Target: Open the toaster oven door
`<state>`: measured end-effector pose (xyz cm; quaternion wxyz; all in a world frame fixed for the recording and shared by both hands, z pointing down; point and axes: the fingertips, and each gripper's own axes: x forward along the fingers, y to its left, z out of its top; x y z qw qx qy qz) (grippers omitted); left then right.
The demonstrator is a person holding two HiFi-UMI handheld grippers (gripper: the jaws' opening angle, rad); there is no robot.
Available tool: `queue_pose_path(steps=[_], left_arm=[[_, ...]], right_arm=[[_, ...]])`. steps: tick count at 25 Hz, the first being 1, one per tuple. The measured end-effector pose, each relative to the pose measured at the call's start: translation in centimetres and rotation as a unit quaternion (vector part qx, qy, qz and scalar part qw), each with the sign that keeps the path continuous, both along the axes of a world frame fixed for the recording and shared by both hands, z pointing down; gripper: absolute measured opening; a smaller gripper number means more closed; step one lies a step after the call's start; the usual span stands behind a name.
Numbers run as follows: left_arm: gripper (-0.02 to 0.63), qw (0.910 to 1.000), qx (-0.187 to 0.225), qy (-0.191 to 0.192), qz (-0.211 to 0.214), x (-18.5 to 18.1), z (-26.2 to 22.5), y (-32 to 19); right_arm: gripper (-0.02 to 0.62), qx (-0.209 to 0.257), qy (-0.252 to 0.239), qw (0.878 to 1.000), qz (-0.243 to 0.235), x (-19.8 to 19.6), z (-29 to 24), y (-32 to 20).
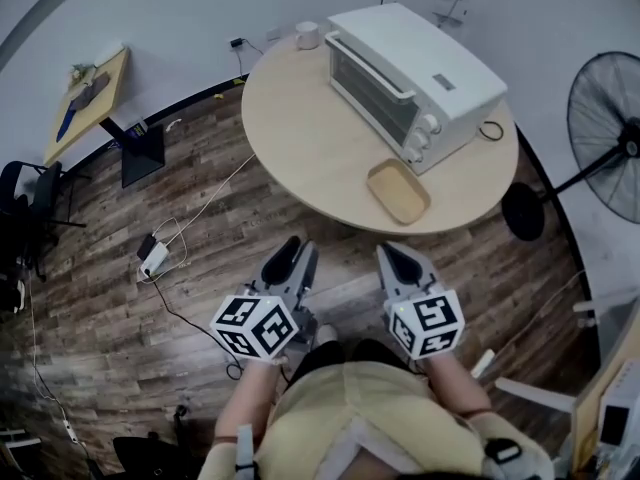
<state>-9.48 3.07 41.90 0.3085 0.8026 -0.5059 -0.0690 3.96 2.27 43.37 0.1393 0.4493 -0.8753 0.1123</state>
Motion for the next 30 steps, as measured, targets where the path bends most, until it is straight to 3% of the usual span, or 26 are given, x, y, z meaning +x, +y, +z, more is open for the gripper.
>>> queue_pose_path(steps=[6, 12, 20, 30], left_arm=[[0.121, 0.9981, -0.017, 0.05, 0.032, 0.2, 0.0, -2.0], [0.123, 0.9947, -0.017, 0.095, 0.035, 0.9, -1.4, -5.6], [0.123, 0.9943, -0.016, 0.098, 0.039, 1.8, -2.0, -12.3], [0.123, 0.9905, -0.025, 0.127, 0.044, 4.3, -3.5, -19.6]], right_arm=[[0.003, 0.0, 0.01, 1.0, 0.01, -0.9, 0.0, -1.4], [0.003, 0.006, 0.005, 1.0, 0.019, -1.0, -0.4, -4.5], [0.003, 0.007, 0.004, 1.0, 0.02, -0.6, -0.1, -10.4], [0.003, -0.006, -0.002, 1.0, 0.026, 0.6, -0.6, -16.4]])
